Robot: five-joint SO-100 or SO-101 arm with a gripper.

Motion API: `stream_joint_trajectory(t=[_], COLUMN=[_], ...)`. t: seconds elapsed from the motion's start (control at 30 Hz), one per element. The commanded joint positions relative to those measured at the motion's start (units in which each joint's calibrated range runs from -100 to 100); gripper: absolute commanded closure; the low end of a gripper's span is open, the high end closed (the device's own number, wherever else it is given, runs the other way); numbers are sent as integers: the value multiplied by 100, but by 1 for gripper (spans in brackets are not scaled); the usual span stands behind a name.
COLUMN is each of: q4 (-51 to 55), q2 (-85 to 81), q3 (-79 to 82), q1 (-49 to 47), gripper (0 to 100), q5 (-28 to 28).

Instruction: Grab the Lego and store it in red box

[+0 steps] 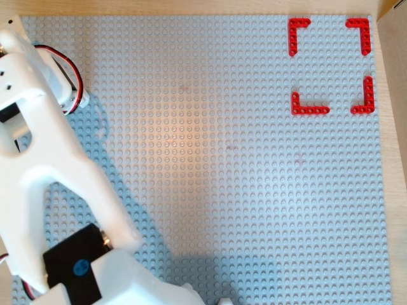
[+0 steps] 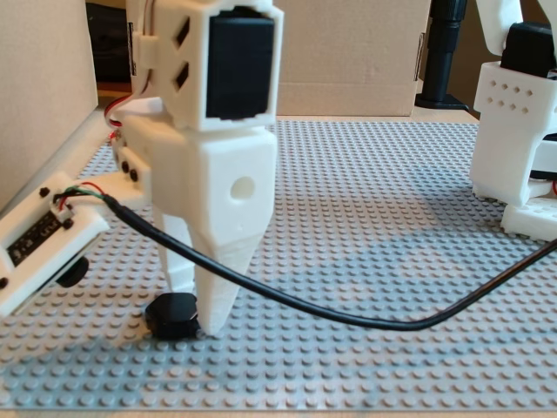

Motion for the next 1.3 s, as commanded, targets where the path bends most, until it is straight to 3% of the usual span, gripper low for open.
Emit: stream_joint_trajectory(t=[0.0,0.33,0.5,0.67,0.9,1.1,1.27], q4=[-25,-43,-69,-34,1229,2440,2624], q2=[0,0,9,-59,-1034,-1491,-1517], q3=[-409,-409,-409,-491,-1973,-3063,-2927], q1=[-11,-18,-18,-4,160,1321,2229], gripper=[79,77,87,87,87,87,87], q5=[17,43,43,43,173,272,376])
